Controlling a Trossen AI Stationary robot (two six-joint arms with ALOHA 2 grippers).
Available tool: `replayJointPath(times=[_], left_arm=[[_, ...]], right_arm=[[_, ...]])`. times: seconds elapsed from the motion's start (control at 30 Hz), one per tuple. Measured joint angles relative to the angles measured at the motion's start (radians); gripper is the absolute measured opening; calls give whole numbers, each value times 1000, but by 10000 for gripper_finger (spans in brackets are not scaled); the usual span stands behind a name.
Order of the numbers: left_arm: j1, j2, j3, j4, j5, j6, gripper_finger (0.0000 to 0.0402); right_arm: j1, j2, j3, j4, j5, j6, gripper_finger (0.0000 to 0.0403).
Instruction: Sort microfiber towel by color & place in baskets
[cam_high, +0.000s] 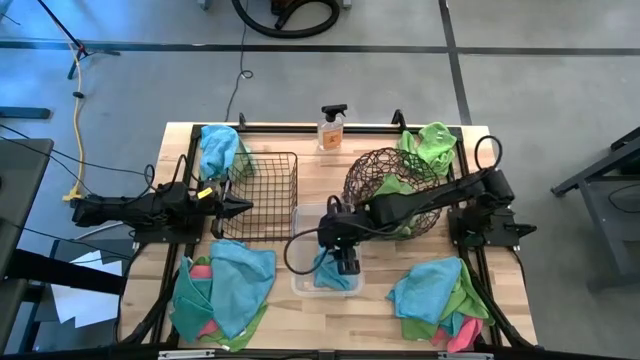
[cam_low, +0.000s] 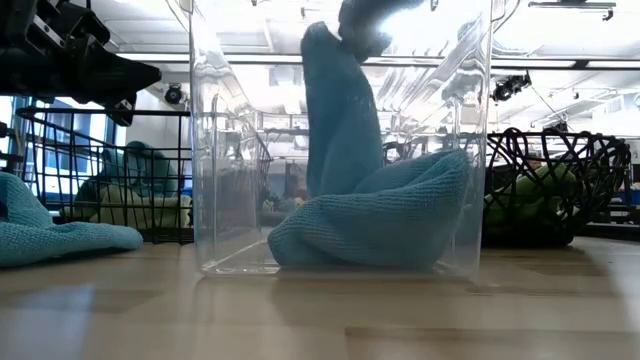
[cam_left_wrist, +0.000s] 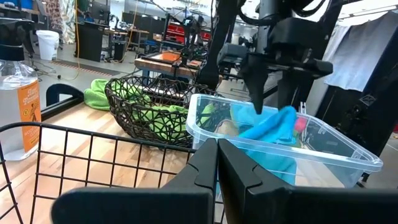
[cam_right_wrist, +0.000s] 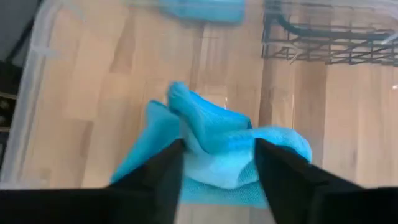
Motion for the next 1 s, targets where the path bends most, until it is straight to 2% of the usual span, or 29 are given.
replayJointPath(times=[0.13, 0.27, 0.5, 0.6, 0.87, 1.0], left_arm=[[0, 0, 0, 0, 0, 0, 1], [0, 0, 0, 0, 0, 0, 1], [0, 0, 0, 0, 0, 0, 1], [0, 0, 0, 0, 0, 0, 1], [0, 0, 0, 39, 0, -4, 1], [-3, 0, 0, 162, 4, -165, 1]], right_arm=[[0, 15, 30, -44, -6, -58, 282], [-5, 13, 98, -101, -12, -50, 318], [-17, 12, 274, -239, 19, 45, 323], [-13, -3, 309, -298, 54, 77, 323], [-13, -130, 230, -454, 152, 215, 323], [-14, -238, 108, -432, 158, 337, 323]])
